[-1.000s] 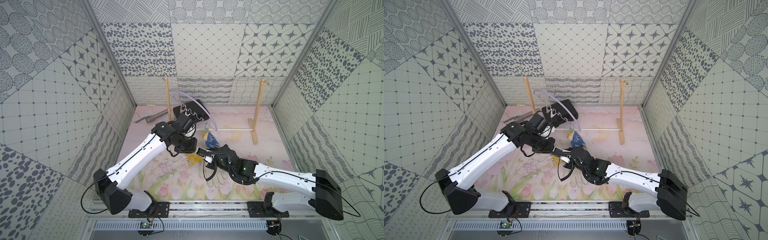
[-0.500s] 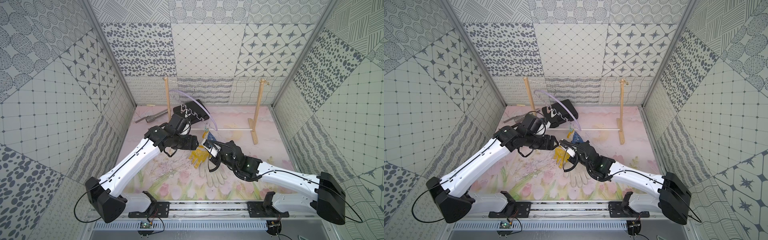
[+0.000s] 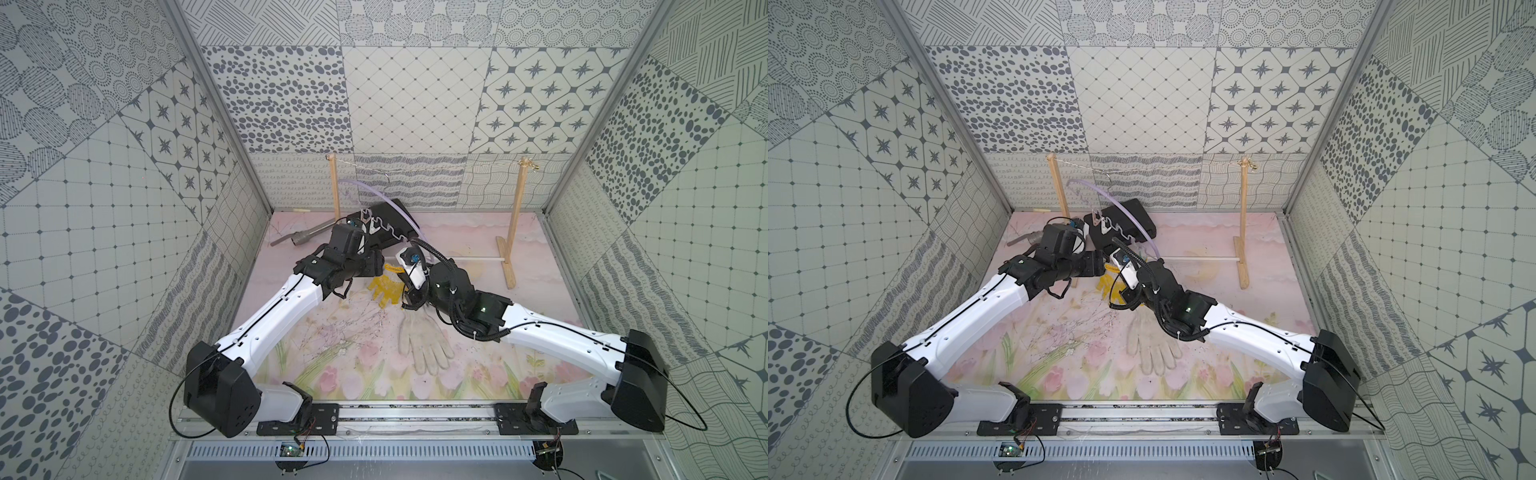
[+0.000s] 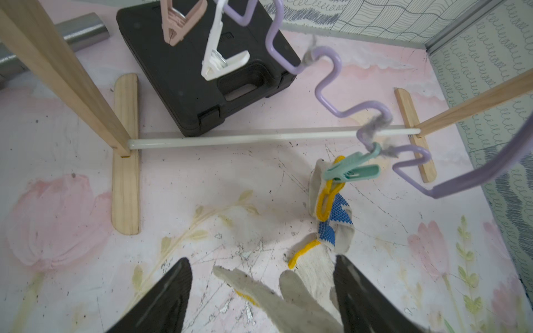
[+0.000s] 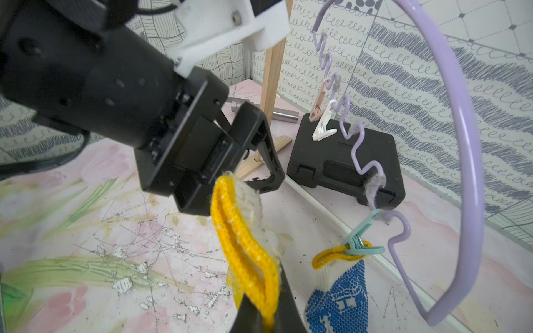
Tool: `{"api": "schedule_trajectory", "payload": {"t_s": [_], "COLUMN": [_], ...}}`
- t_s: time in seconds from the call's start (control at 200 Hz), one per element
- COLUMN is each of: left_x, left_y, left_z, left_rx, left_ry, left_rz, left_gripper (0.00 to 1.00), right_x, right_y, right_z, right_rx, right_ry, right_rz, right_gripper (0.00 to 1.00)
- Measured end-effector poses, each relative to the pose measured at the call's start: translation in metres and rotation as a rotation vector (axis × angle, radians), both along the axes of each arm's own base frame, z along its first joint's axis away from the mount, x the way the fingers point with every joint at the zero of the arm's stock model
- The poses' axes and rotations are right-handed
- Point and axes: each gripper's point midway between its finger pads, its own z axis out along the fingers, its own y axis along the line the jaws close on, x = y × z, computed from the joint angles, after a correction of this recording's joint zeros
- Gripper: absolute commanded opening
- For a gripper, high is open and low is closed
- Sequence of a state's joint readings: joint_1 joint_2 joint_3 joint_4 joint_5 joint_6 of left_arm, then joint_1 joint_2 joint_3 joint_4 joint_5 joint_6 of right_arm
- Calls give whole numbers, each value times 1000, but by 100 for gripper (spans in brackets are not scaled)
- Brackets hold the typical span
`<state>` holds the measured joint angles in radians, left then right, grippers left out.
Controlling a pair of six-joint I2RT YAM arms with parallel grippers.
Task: Clip the gloves onto a hanger to dry
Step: Open the clamp at the hanger.
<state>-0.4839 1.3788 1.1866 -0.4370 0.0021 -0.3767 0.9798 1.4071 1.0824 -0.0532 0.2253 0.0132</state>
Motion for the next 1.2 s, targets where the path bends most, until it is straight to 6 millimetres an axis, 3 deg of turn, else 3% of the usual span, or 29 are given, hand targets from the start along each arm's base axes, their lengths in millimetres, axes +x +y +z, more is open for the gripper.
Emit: {"api": "schedule_trajectory", "payload": {"t_s": [0.26, 0.44, 0.535, 0.765, 0.981, 1.201], "left_x": [43, 66, 75, 90, 96, 97], "left_y": [-8, -11, -12, -8, -12, -20], "left_z": [-4, -5, -5, -19, -32, -29], "left_rx": [58, 110, 131, 166, 197, 206], "left_ry": [-151, -229, -260, -295, -313, -355], "left_rz": [-79, -121, -138, -169, -226, -287], "left_gripper": [81, 74, 73, 73, 67, 60], "right_x": [30, 54, 70, 107, 114, 120], "right_y": [19, 22, 8, -33, -51, -59], "right_z": [-17, -39, -51, -54, -65, -64], "right_rx": [-6, -23, -20, 29, 35, 60], "right_ry": [101, 145, 176, 195, 235, 262], "right_rz": [-129, -228, -293, -411, -405, -380], "right_gripper": [0, 0, 0, 0, 0, 0]}}
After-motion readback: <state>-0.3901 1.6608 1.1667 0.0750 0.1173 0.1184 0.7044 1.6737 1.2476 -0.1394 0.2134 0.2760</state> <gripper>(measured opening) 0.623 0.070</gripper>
